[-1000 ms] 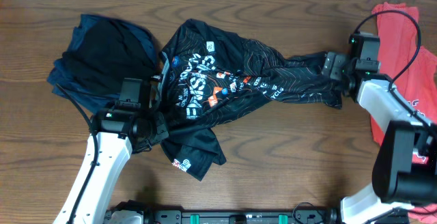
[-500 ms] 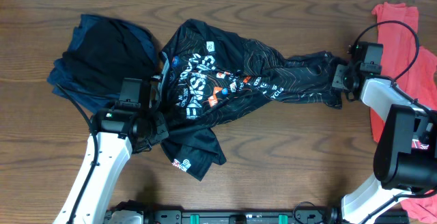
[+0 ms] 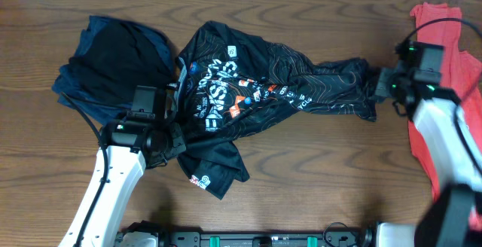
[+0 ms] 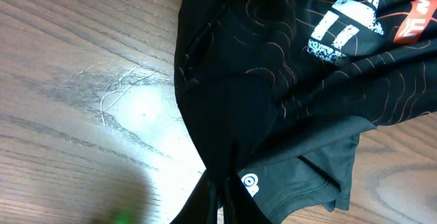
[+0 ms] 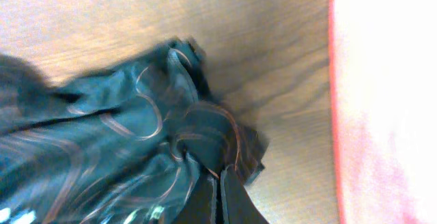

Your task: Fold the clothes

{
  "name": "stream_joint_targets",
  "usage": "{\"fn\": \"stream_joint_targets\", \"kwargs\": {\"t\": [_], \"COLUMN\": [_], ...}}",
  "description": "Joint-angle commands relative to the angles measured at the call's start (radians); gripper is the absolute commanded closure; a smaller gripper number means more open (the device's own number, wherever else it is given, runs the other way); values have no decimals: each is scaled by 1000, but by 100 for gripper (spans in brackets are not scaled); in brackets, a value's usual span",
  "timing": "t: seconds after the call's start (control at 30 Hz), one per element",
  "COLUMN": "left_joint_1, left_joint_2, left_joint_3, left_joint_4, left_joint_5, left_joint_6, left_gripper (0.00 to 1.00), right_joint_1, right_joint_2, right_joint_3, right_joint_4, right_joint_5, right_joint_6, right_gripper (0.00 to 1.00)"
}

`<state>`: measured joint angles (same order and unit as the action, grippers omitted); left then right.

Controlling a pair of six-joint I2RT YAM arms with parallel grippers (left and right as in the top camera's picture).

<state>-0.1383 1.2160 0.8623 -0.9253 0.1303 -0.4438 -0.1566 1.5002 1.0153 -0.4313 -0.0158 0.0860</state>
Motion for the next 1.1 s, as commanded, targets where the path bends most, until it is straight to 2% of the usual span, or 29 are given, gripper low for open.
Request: {"fn": "stream_joint_targets", "kwargs": {"t": [0.0,0.23,0.37,0.5,0.67,0.87,1.07], "left_joint_1": [4,4,4,4,4,4,4], "left_joint_2": [1,1,1,1,1,1,1], "left_joint_3": [7,7,7,7,7,7,7], "left_joint_4": [3,22,27,27,30,45,61], "left_joint_5": [-12,-12,-12,-12,-13,-19,-19], "left_joint_6": [10,10,10,11,26,25,24], "left_gripper": [94,94,94,94,94,94,94], "right_joint_1": [25,111,171,213,219,219,219], "right_joint_2": [-166,-496,-681,-855,-994,-979,-755], "right_joint_3": [10,10,10,12,24,24,24], "right_joint_4": [-80,-335,-426,-448,-333,-240,-151], "right_joint_5": [-29,-98,-176,-267,-262,-167,-68], "right_joint_6": [-19,-86,-103,-103,-102,-102,-126], "right_gripper": [99,99,99,99,99,99,99]}}
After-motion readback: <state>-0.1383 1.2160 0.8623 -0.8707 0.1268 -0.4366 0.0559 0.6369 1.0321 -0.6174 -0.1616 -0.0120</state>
